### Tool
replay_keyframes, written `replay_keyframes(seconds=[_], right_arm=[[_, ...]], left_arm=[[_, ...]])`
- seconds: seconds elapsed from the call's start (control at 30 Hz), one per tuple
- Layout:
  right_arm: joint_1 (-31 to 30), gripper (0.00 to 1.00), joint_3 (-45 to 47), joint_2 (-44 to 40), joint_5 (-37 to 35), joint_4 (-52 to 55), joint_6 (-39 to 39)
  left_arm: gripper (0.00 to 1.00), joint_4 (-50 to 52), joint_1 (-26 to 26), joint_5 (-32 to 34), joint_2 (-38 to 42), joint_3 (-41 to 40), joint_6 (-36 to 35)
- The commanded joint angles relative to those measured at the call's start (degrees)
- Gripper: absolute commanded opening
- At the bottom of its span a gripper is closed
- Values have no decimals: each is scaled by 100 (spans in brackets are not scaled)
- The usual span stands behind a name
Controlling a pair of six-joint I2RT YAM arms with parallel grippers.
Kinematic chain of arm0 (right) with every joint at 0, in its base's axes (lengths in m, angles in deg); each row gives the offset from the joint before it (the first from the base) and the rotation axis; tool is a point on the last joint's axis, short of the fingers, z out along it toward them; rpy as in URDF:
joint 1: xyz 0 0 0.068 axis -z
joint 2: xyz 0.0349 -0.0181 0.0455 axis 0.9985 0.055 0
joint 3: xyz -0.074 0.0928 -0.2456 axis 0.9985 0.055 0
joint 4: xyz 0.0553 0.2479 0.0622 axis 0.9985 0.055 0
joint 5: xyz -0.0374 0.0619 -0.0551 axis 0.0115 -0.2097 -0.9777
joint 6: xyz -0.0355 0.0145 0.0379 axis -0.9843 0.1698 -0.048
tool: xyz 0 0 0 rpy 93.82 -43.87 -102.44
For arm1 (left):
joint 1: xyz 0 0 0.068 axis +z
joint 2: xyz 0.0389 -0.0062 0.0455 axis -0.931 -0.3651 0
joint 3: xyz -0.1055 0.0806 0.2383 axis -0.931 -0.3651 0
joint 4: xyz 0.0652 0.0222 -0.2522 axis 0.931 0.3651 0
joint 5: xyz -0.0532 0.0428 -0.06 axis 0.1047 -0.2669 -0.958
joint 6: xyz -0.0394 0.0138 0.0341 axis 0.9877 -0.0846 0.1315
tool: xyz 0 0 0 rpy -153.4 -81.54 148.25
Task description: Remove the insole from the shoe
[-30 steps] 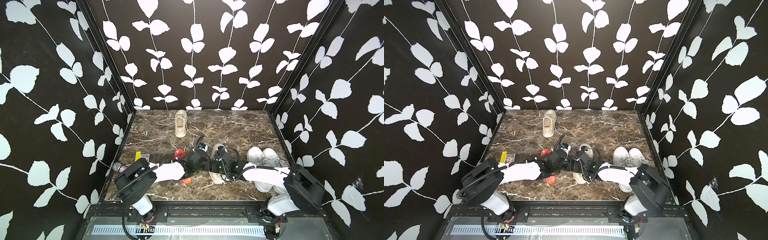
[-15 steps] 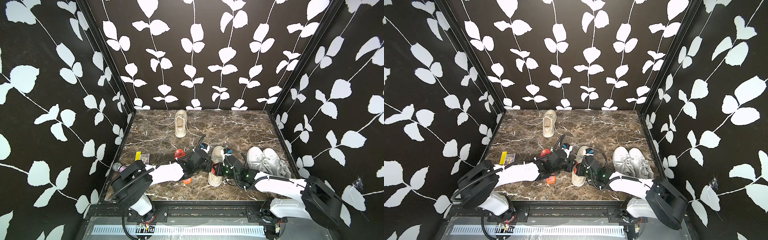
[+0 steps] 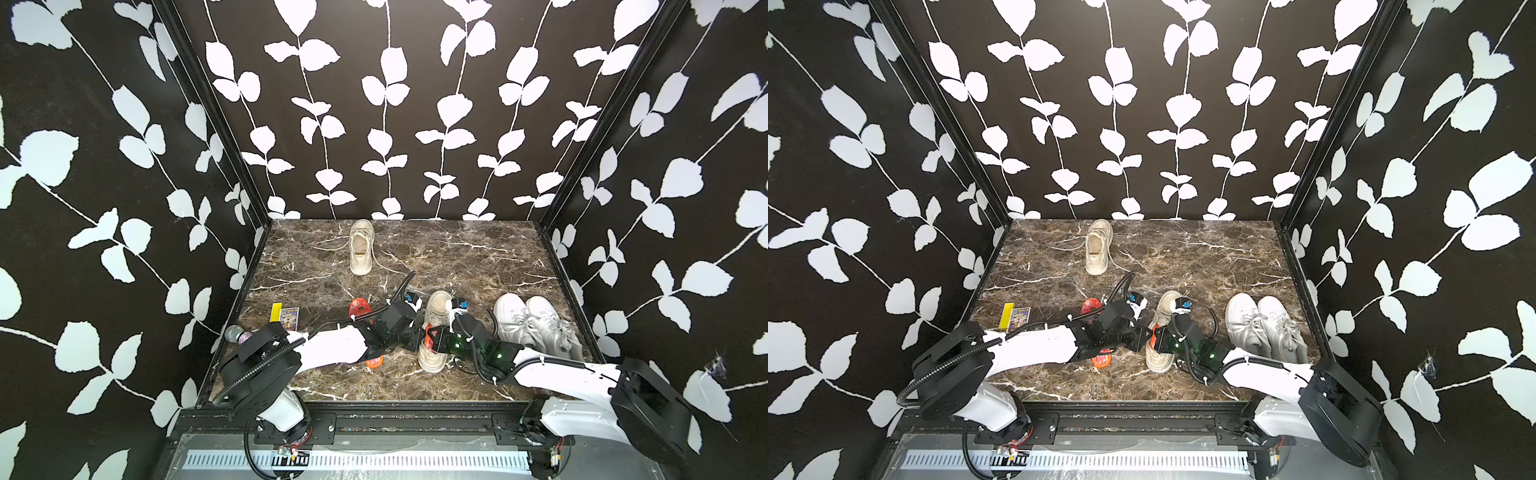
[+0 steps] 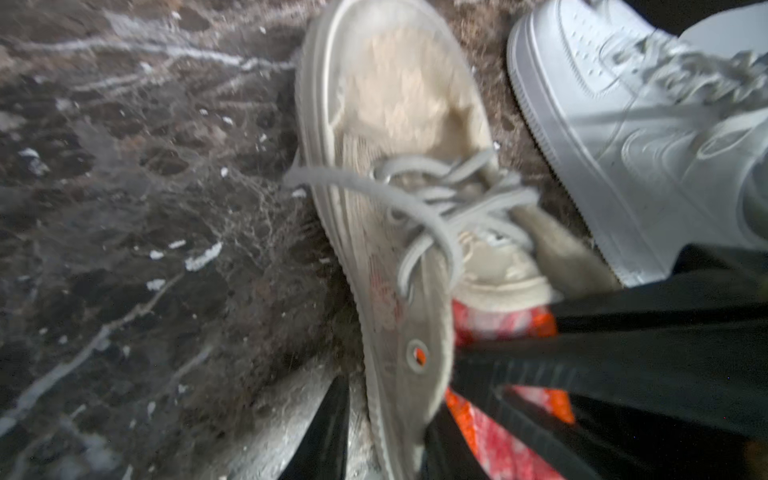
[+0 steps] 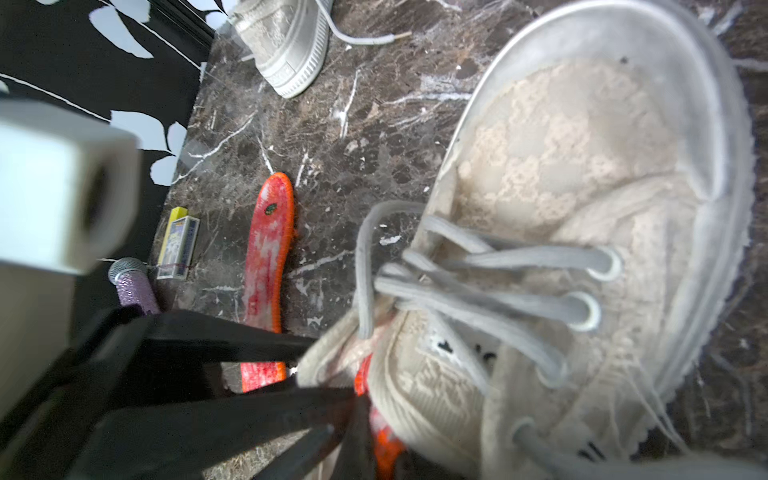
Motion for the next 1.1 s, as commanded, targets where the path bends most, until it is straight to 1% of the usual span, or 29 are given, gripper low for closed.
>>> replay_keyframes(seconds=[0.0,0.13,0.27,0.3,0.4,0.5,0.73,0.9,1.07], right_arm=[[7,0,-131,-292,-398,-1151,37],[-30,0,-219,-303,-256,-1193,-10],[-80,0,-283,-409,-123,-1258,56],[-89,0,-303,-479,-89,-1259,55],[-98,0,-390,-688,9,-1194,9],[-112,0,-436,-847,76,-1149,-1],[-236,0,-494,-1060,121,-1014,-49],[-392,0,-507,-1297,-32,-807,-101],[-415,0,-440,-1533,-191,-568,-133]], left_arm=[[27,891,-31,19,-193,139,-181],[28,1141,-31,177,-426,387,-193],[29,1164,-23,317,-678,574,-215],[26,1175,-18,378,-761,611,-203],[12,1301,62,512,-979,803,-111],[1,1390,173,670,-1166,976,21],[0,1659,453,1115,-1468,1330,227],[0,1584,738,1227,-1557,1455,217],[0,1608,967,1292,-1712,1724,130]])
